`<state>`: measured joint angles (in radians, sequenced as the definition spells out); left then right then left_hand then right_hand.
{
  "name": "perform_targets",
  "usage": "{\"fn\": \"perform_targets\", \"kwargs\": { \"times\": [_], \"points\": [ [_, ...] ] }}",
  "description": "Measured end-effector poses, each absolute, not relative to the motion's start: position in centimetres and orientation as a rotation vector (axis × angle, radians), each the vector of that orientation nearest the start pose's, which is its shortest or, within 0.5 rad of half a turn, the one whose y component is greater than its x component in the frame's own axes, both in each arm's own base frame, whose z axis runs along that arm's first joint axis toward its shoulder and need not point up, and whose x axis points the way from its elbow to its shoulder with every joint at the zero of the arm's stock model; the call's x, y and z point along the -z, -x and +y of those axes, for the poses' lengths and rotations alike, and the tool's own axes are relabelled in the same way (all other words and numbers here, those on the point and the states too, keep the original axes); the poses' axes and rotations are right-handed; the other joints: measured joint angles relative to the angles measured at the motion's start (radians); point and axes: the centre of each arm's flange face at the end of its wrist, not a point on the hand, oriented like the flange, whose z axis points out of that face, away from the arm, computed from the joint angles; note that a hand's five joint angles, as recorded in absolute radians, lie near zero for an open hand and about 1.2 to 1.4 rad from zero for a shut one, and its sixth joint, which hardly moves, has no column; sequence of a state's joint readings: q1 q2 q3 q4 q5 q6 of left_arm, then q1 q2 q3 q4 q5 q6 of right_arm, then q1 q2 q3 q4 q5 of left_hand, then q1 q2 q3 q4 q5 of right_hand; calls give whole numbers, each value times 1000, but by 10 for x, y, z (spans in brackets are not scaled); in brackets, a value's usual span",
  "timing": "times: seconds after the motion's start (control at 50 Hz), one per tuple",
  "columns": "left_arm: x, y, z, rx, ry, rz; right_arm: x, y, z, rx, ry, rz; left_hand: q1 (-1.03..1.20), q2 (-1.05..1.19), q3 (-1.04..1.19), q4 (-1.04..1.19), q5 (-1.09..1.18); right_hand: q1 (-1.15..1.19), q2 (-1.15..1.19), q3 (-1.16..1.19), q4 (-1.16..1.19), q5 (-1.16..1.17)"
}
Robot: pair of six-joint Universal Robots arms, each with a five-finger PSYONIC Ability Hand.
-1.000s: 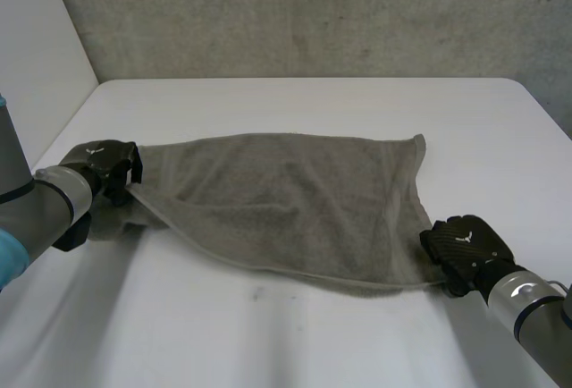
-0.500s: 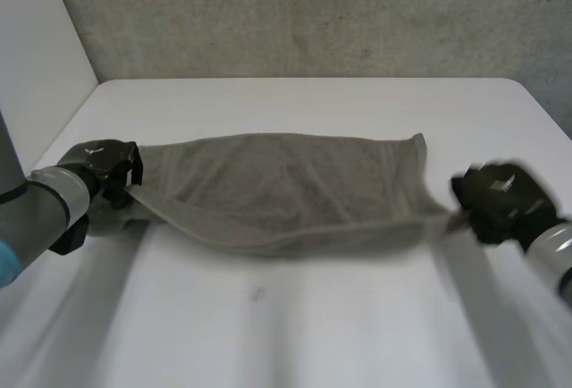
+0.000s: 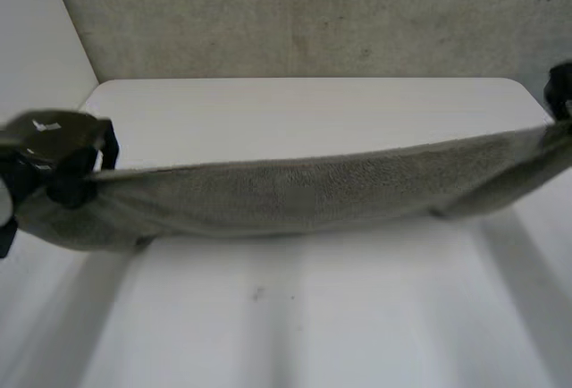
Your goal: Fold the towel.
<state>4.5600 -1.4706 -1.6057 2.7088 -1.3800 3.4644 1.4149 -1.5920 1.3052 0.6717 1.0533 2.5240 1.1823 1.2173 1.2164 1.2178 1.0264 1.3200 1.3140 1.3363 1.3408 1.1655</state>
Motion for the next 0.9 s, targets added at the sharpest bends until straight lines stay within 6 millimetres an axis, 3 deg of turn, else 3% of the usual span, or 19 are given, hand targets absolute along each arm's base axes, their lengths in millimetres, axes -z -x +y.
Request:
{"fn": "perform_targets", "kwargs": {
  "times": [0.08,0.22,0.3,0.36,0.42,0.48,0.52,0.56,0.64,0.68,0.74,0.8,0.86,0.9],
  "points": [
    [-264,188,-235,1654,-847,2605,-319,-144,-279,1668,1091,2412,0,0,0,0,0,0,0,0,0,0],
    [-217,207,-274,1461,-908,2678,-268,-179,-297,1461,1226,2462,5,0,0,0,0,0,0,0,0,0],
    [-210,214,-302,1471,-887,2642,-251,-198,-313,1485,1284,2468,5,0,0,0,0,0,0,0,0,0],
    [-216,220,-326,1544,-858,2583,-249,-208,-332,1580,1299,2449,5,0,1,0,0,0,0,0,0,0],
    [-234,226,-354,1690,-817,2480,-259,-222,-357,1762,1291,2386,5,0,1,0,0,0,0,0,0,0],
    [-267,232,-378,1898,-762,2327,-283,-236,-378,2001,1239,2273,5,0,1,0,0,0,0,0,0,0],
    [-297,236,-390,2063,-709,2193,-311,-243,-390,2204,1141,2159,5,0,1,0,0,0,0,0,0,0],
    [-340,239,-399,2284,-612,1994,-355,-246,-399,2457,948,1976,5,0,1,0,0,0,0,0,0,0],
    [-410,237,-396,2599,-397,1675,-426,-242,-392,2722,616,1651,5,0,1,0,0,0,0,0,0,0],
    [-432,234,-392,2699,-303,1567,-447,-238,-385,2766,527,1549,5,0,1,0,0,0,0,0,0,0],
    [-451,231,-386,2786,-207,1477,-466,-235,-374,2782,473,1468,5,0,1,0,0,0,0,0,0,3],
    [-452,229,-385,2806,-163,1475,-466,-236,-368,2751,503,1483,5,0,1,0,0,0,0,0,0,3],
    [-429,230,-388,2741,-189,1596,-441,-240,-367,2633,617,1613,5,0,1,0,0,0,0,0,0,4],
    [-400,231,-391,2651,-239,1734,-413,-244,-366,2497,719,1742,5,0,1,0,0,0,0,0,0,4]
  ]
}}
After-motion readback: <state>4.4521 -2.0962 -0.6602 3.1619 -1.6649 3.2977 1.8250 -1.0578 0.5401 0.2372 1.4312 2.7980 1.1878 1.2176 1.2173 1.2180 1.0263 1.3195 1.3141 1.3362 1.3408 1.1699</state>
